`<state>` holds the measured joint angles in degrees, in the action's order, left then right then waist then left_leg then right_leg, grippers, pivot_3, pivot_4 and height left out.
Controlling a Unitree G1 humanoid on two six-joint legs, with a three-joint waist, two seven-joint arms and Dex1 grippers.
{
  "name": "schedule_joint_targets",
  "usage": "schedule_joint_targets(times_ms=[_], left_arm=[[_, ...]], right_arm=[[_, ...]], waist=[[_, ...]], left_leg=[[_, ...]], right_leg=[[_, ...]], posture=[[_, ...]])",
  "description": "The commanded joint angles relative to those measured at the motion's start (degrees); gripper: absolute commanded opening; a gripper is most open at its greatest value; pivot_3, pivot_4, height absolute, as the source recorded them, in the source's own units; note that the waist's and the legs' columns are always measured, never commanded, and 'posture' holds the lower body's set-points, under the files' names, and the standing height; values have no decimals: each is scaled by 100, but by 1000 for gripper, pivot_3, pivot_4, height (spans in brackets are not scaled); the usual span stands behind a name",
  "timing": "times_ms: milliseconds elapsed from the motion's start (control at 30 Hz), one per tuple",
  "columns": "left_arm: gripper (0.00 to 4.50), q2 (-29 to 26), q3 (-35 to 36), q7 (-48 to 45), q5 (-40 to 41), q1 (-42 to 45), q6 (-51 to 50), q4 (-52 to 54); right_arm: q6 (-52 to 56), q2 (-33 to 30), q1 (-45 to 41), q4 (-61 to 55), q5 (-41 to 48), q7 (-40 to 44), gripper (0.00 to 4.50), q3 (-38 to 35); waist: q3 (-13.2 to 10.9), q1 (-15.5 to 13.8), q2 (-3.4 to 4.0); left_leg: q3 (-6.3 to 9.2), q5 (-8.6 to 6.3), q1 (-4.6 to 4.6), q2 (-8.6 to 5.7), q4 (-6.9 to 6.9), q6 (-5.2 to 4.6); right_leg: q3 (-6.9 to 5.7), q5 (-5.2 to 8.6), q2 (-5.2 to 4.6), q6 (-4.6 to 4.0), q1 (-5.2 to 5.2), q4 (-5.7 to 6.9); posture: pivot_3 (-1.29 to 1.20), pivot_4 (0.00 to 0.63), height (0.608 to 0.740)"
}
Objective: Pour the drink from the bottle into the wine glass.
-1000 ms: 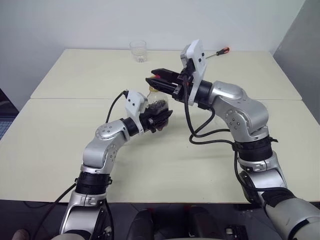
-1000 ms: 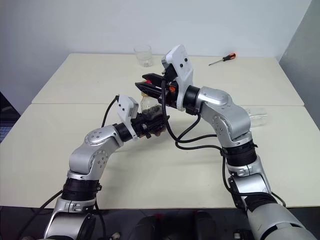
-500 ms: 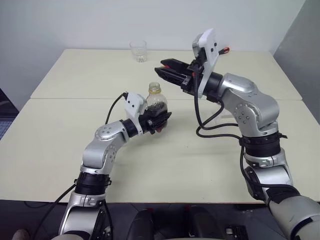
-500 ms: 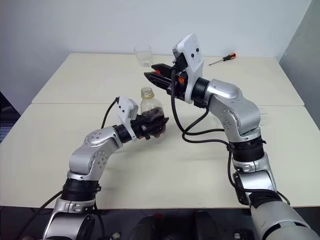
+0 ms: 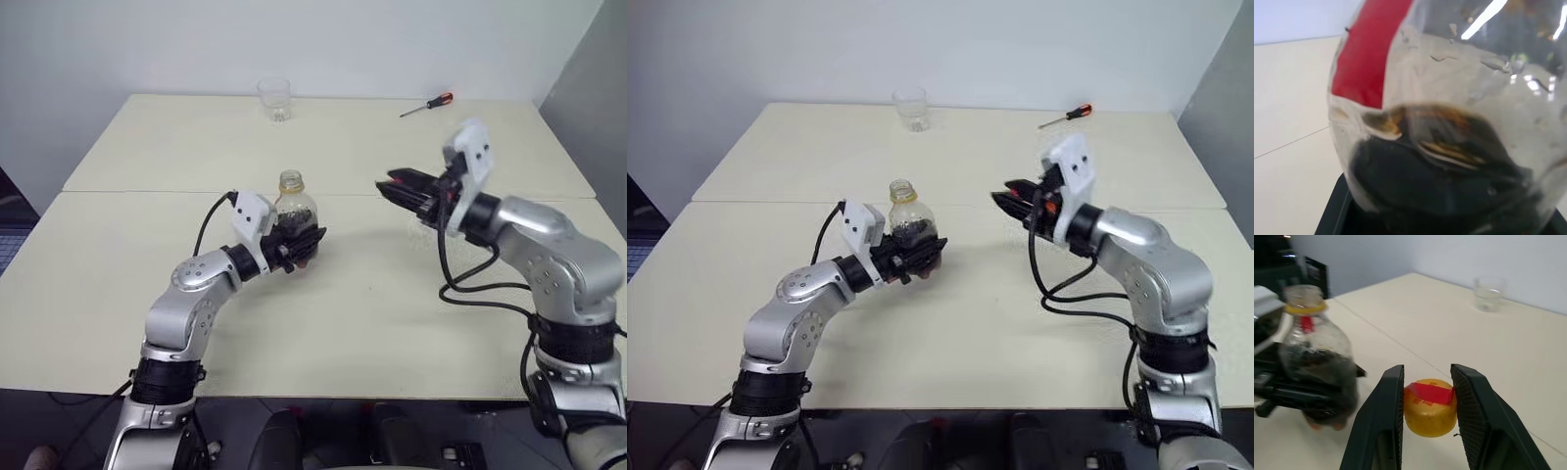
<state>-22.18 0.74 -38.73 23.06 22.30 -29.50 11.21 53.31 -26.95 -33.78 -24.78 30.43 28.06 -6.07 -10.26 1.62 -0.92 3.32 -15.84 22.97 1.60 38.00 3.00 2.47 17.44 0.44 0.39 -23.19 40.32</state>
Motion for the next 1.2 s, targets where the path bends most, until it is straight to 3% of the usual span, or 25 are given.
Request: schedule_joint_targets(times_ms=[33, 200, 400, 567, 1000, 1200], left_arm=[[2209, -7, 73, -52, 277, -29, -24, 467], [2209, -114, -38, -316, 417, -58, -51, 519], [2209, -33, -207, -545, 526, 59, -35, 443], [2209, -37, -437, -1016, 833, 164, -186, 566], [2209, -181, -671, -1539, 930, 343, -185, 495], [2209, -197, -661, -1529, 913, 350, -156, 483]], right_arm=[[189, -91, 749, -842, -189, -679, 1173, -549], [160, -38, 2007, -1598, -526, -1332, 1173, -947], [-306, 479, 2877, -1492, -1212, -2175, 1173, -1091], [-771, 1015, 3004, -987, -1581, -2571, 1173, -939], [-1967, 1660, 3054, 534, -2111, -2978, 1173, -923], [-1927, 1710, 3098, 585, -2060, -3035, 3221, -988]], waist=[[0, -1, 0], [-1, 3, -2], [-1, 20, -2], [-1, 26, -2], [-1, 23, -2], [-1, 23, -1]], left_leg=[[0, 0, -1, 0, -1, 0], [-7, 1, -2, -3, -2, 2], [-15, 8, -13, -4, 0, 14], [-18, 13, -17, -4, -1, 21], [-20, 13, -16, -4, -2, 21], [-20, 13, -17, -4, -1, 21]], right_leg=[[1, 0, 1, 0, 1, 0], [6, 1, 4, 2, 1, -1], [15, -1, 34, 9, 4, 2], [18, -3, 47, 7, 4, 5], [22, -3, 46, 5, 3, 6], [23, -3, 47, 5, 4, 9]], posture=[[0, 150, 740], [0, 150, 740], [0, 150, 740], [0, 150, 740], [0, 150, 740], [0, 150, 740]])
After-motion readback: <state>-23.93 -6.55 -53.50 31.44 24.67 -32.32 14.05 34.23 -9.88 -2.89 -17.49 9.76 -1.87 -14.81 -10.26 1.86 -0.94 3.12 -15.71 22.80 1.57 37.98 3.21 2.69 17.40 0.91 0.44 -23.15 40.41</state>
